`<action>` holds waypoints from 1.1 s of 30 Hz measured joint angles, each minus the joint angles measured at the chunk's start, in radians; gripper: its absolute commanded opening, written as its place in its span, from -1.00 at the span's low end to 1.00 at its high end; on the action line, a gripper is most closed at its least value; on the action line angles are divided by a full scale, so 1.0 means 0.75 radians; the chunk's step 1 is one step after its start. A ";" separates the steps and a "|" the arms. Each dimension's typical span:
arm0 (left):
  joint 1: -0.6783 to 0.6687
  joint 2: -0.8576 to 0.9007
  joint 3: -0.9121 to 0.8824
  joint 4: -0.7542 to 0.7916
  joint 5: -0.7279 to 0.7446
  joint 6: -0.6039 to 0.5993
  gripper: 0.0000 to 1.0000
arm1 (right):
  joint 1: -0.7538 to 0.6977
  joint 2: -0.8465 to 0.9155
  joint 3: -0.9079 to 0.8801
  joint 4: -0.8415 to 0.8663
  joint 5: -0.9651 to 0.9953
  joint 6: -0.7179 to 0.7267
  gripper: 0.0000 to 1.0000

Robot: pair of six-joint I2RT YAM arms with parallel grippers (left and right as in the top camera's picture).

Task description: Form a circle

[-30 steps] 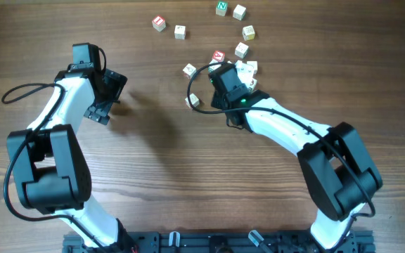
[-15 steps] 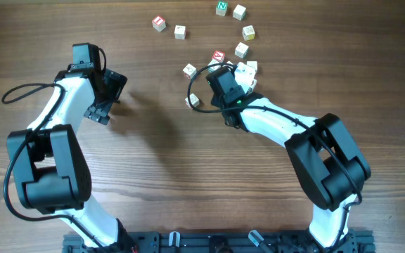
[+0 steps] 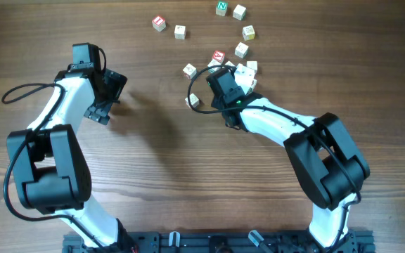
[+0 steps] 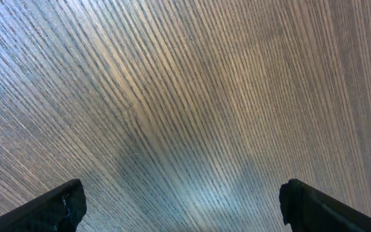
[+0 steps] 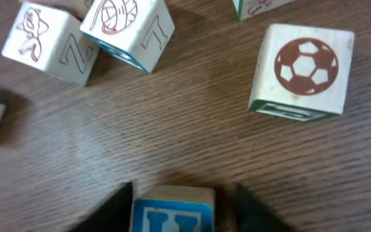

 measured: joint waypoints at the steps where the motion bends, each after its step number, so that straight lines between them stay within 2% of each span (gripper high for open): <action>1: 0.000 0.000 0.000 0.000 0.000 0.000 1.00 | 0.000 0.000 0.003 -0.004 0.000 -0.007 0.36; 4: 0.000 0.000 0.000 0.000 0.000 0.000 1.00 | -0.001 0.001 0.032 -0.027 0.000 -0.039 0.65; 5: 0.000 0.000 0.000 0.000 0.001 0.000 1.00 | 0.000 0.001 0.056 -0.053 0.000 -0.044 0.68; 6: 0.000 0.000 0.000 0.000 0.000 0.000 1.00 | 0.000 0.000 0.077 -0.080 0.000 -0.052 0.79; 7: 0.000 0.000 0.000 0.000 0.000 0.000 1.00 | 0.000 0.000 0.108 -0.132 0.000 -0.062 0.99; 10: 0.000 0.000 0.000 0.001 0.000 0.000 1.00 | -0.001 -0.021 0.188 -0.227 -0.035 -0.153 0.99; 15: 0.000 0.000 0.000 0.000 0.000 0.000 1.00 | -0.002 -0.166 0.231 -0.224 -0.300 -0.572 0.99; 18: 0.000 0.000 0.000 0.001 0.001 0.000 1.00 | -0.001 -0.156 0.241 -0.221 -0.452 -0.803 0.96; 22: 0.000 0.000 0.000 0.000 0.001 0.000 1.00 | 0.000 -0.039 0.241 -0.180 -0.594 -1.006 0.87; 28: 0.000 0.000 0.000 0.000 0.001 -0.001 1.00 | 0.035 0.037 0.241 -0.139 -0.643 -1.137 0.79; 32: 0.000 0.000 0.000 0.000 0.000 0.000 1.00 | 0.089 0.060 0.241 -0.103 -0.606 -1.158 0.62; 33: 0.000 0.000 0.000 0.000 0.000 0.000 1.00 | 0.102 0.080 0.241 -0.084 -0.582 -1.164 0.48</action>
